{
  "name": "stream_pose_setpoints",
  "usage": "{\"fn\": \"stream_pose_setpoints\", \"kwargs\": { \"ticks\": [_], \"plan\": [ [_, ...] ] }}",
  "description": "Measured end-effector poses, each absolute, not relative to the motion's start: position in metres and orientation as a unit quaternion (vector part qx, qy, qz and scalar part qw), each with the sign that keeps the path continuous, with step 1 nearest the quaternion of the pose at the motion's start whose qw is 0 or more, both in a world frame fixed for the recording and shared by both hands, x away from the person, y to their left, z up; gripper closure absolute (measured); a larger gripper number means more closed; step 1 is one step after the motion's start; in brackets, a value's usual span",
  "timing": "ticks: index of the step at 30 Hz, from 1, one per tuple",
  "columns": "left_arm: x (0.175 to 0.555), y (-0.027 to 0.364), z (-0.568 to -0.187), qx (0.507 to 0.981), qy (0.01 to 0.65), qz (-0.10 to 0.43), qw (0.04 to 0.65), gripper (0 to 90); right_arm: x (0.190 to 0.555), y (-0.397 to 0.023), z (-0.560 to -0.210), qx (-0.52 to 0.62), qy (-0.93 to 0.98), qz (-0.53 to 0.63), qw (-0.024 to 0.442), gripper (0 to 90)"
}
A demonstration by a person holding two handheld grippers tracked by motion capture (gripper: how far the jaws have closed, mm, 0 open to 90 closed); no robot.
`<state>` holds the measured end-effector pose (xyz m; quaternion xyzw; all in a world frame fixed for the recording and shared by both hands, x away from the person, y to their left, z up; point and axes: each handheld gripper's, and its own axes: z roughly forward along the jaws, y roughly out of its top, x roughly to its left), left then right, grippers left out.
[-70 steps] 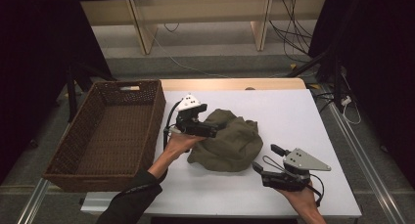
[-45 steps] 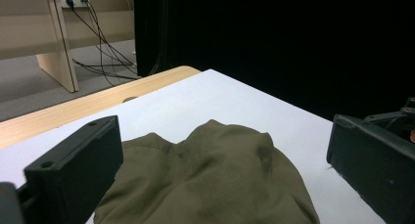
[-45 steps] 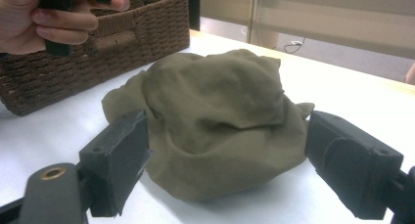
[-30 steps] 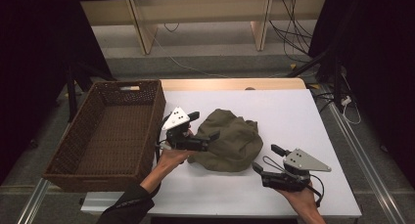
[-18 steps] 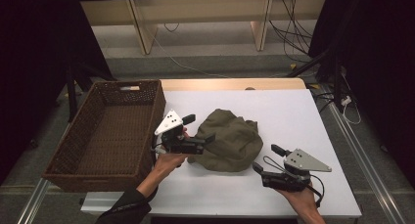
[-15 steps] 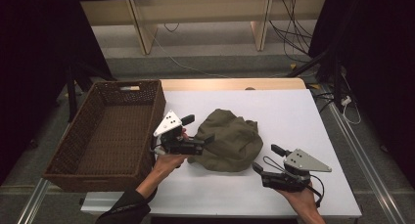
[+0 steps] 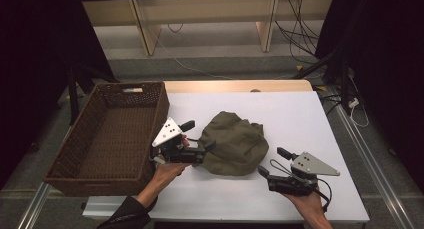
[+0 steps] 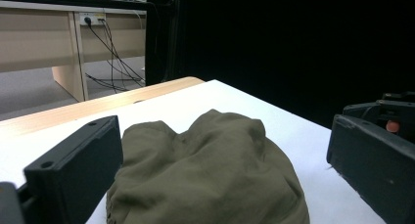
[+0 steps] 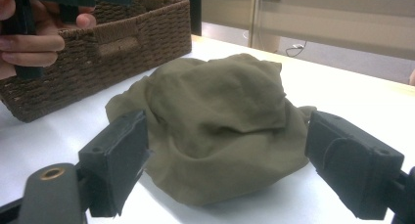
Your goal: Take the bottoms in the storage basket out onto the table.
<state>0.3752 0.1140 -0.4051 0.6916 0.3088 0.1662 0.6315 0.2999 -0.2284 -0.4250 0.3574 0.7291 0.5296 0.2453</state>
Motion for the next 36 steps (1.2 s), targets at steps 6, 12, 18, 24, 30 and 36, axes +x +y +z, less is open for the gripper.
{"fn": "stream_pose_setpoints", "kwargs": {
  "ticks": [6, 12, 18, 24, 30, 36],
  "plan": [
    [0.37, 0.117, -0.407, 0.686, 0.309, 0.171, 0.636, 0.0, 0.3, -0.229, -0.425, 0.358, 0.728, 0.531, 0.244, 17.3],
    [0.365, 0.121, -0.411, 0.682, 0.308, 0.177, 0.639, 0.0, 0.3, -0.229, -0.425, 0.358, 0.727, 0.532, 0.245, 17.1],
    [0.36, 0.126, -0.416, 0.676, 0.32, 0.17, 0.641, 0.0, 0.3, -0.228, -0.425, 0.356, 0.726, 0.535, 0.245, 16.3],
    [0.354, 0.13, -0.418, 0.652, 0.341, 0.189, 0.651, 0.0, 0.299, -0.228, -0.425, 0.354, 0.725, 0.538, 0.244, 16.0],
    [0.351, 0.128, -0.419, 0.656, 0.339, 0.191, 0.647, 0.0, 0.299, -0.228, -0.425, 0.352, 0.728, 0.536, 0.243, 16.0],
    [0.348, 0.127, -0.421, 0.677, 0.325, 0.2, 0.629, 0.0, 0.299, -0.227, -0.426, 0.351, 0.728, 0.537, 0.244, 16.0]
  ]
}}
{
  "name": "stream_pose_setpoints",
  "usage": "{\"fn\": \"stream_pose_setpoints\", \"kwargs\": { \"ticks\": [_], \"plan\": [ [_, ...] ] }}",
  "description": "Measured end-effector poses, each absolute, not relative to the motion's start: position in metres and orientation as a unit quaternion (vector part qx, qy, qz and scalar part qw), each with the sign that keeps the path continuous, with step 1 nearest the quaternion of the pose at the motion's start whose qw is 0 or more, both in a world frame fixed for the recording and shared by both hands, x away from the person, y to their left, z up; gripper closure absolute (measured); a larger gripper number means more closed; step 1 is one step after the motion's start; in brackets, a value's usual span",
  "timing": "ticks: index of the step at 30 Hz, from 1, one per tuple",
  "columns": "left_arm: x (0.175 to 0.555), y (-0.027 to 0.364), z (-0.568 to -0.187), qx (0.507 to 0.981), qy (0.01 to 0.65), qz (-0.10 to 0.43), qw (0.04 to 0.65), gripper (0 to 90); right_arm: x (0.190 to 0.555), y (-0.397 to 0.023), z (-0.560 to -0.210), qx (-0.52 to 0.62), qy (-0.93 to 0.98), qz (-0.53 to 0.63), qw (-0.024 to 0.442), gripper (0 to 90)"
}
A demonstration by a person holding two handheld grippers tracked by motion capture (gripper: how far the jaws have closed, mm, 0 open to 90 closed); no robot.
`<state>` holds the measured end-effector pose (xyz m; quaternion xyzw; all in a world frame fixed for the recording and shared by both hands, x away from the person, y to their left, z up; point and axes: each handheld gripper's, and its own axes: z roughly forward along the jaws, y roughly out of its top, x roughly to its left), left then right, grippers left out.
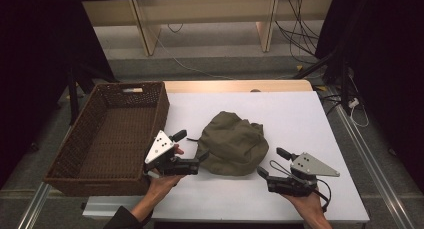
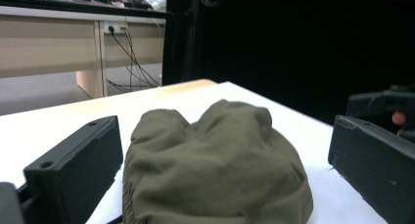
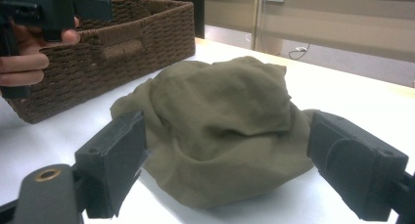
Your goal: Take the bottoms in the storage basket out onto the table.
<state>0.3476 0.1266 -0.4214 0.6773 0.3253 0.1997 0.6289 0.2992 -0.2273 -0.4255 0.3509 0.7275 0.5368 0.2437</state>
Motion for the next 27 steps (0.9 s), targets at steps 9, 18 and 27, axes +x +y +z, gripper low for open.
{"fn": "stream_pose_setpoints", "kwargs": {
  "ticks": [9, 18, 27],
  "plan": [
    [0.3472, 0.1254, -0.4229, 0.692, 0.311, 0.201, 0.62, 0.0, 0.2991, -0.2271, -0.4256, 0.351, 0.727, 0.537, 0.243, 16.0],
    [0.3477, 0.1249, -0.4235, 0.694, 0.31, 0.202, 0.618, 0.0, 0.299, -0.227, -0.4257, 0.351, 0.727, 0.537, 0.244, 16.0],
    [0.3486, 0.1259, -0.4232, 0.69, 0.314, 0.199, 0.621, 0.0, 0.299, -0.2266, -0.4257, 0.352, 0.727, 0.537, 0.243, 16.0]
  ]
}}
